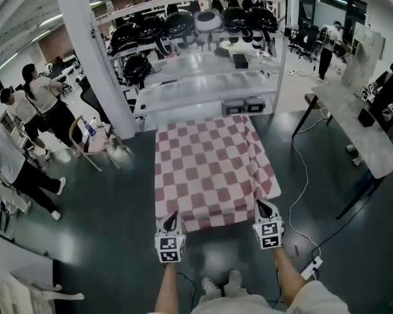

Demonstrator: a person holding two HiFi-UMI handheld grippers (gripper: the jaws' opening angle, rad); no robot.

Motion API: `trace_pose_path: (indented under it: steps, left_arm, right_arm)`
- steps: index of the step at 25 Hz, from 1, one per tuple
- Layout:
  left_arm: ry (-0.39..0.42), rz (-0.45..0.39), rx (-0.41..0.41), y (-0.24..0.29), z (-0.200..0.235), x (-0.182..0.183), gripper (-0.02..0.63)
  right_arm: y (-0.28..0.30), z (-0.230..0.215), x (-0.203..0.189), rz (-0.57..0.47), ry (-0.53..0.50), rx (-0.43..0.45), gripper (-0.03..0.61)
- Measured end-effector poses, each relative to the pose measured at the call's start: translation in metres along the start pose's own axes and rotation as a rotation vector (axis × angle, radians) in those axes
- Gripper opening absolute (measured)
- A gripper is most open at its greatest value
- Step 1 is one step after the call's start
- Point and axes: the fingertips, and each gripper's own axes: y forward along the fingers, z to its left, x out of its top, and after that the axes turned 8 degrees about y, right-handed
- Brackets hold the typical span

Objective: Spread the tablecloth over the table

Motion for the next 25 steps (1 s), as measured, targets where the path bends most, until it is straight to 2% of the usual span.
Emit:
trace_pose_path:
  steps: [7, 12, 25]
  left_arm:
    - [0.030, -0.083, 0.001, -0.002, 0.002, 0.053, 0.026]
    - [0.044, -0.121, 0.018, -0.006, 0.007, 0.081, 0.026]
    - [0.007, -0.128, 0.057, -0.005, 0.017, 0.088, 0.026]
  right_arm:
    - [-0.019, -0.004, 0.055, -0.095, -0.008, -0.003, 0.014]
    - [-0.026, -0.004, 0.081, -0.140, -0.033, 0.000, 0.014]
    - [-0.023, -0.014, 0.088, -0.155, -0.021, 0.008, 0.014]
